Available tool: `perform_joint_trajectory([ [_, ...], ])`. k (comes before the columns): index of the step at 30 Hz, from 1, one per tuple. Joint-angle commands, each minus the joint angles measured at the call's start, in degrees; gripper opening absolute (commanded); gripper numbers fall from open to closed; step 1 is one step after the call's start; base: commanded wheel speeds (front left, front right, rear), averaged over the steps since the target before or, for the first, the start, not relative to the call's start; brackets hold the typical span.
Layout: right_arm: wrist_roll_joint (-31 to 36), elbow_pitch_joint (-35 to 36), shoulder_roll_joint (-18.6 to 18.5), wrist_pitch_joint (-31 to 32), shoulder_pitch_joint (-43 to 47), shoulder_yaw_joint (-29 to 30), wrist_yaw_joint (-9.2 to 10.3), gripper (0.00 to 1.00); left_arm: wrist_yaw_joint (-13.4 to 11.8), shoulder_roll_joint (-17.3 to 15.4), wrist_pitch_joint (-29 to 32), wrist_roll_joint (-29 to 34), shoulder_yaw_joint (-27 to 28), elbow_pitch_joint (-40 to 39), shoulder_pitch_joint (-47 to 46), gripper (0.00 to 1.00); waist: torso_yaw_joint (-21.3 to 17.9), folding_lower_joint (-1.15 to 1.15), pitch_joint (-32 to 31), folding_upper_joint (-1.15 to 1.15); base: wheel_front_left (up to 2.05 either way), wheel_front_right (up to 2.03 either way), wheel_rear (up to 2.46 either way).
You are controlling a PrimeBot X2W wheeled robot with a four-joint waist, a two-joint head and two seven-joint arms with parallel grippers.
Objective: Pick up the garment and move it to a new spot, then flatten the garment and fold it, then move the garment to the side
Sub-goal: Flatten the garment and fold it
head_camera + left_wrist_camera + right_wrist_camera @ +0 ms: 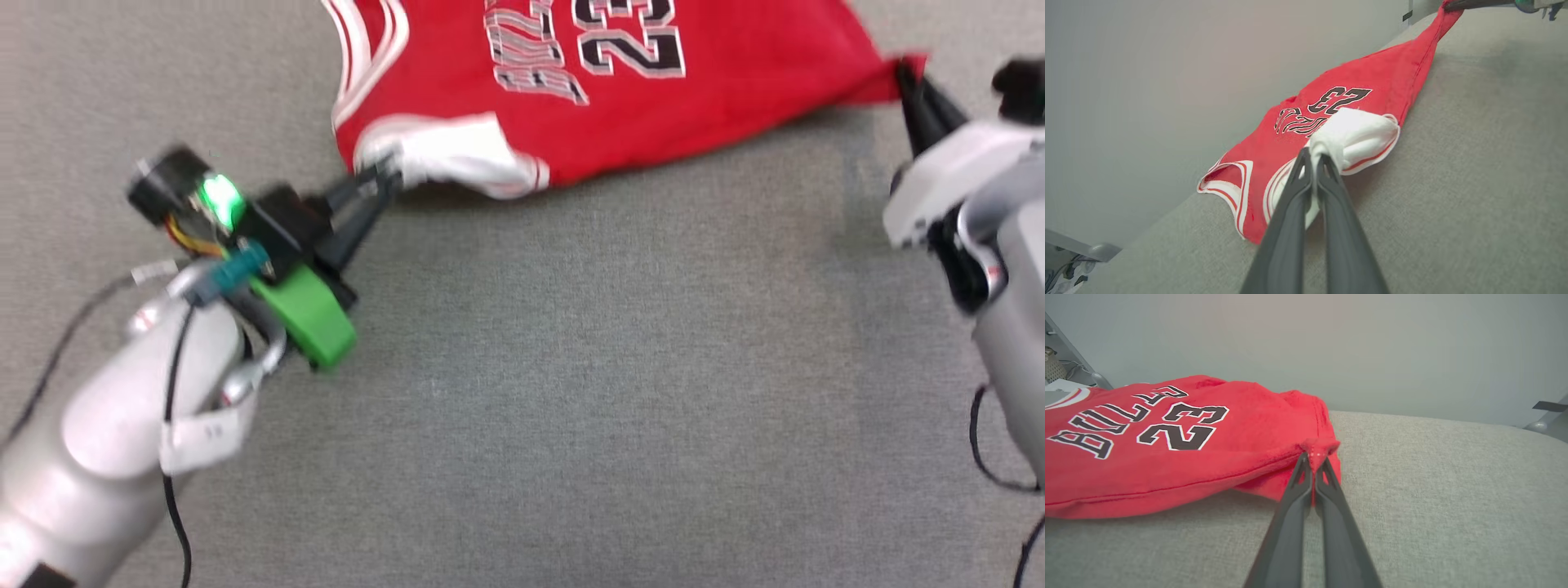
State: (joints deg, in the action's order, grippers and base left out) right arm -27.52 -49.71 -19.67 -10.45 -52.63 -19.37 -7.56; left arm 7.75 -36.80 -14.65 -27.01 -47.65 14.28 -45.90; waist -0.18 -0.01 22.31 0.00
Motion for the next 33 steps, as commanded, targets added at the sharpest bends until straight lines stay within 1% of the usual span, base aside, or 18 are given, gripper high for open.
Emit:
perform_joint_trajectory([
  [1,-1.94,1.1,-0.7,0.92,2.84,-0.83,0.08,0.0,-0.26,-0.46,-0.34,0.19,-0.58,0.1,2.71,0.0,1.52,0.01,-5.74,0.0,0.0,0.0,0.0],
  [9,-11.54,7.84,-3.76,5.77,15.97,-5.11,0.08,0.0,-0.26,-0.44,-0.35,0.32,-3.02,0.23,13.35,0.0,1.62,0.01,-12.41,0.0,0.0,0.0,0.0],
  [14,-15.44,11.32,-5.5,7.64,22.53,-6.55,0.08,0.0,-0.26,-1.41,-0.35,-0.2,-3.8,-0.42,18.72,0.0,1.69,0.01,-15.44,0.0,0.0,0.0,0.0],
  [24,-21.18,16.27,-8.38,8.72,34.87,-5.8,0.08,0.0,-0.26,-3.7,-0.35,-0.12,-6.06,-3.62,27.51,0.0,2.88,0.01,-20.91,0.0,0.0,0.0,0.0],
  [29,-23.54,21.04,-10.81,10.45,41.98,-4.98,0.08,0.0,-0.26,-3.79,-0.35,0.13,-8.36,-5.95,31.29,0.0,3.52,0.01,-23.37,0.0,0.0,0.0,0.0],
  [33,-24.34,25.3,-13.1,12.85,48.08,-4.14,0.08,0.0,-0.26,-4.05,-0.35,0.95,-11.52,-6.98,33.39,0.0,3.79,0.01,-24.83,0.0,0.0,0.0,0.0],
])
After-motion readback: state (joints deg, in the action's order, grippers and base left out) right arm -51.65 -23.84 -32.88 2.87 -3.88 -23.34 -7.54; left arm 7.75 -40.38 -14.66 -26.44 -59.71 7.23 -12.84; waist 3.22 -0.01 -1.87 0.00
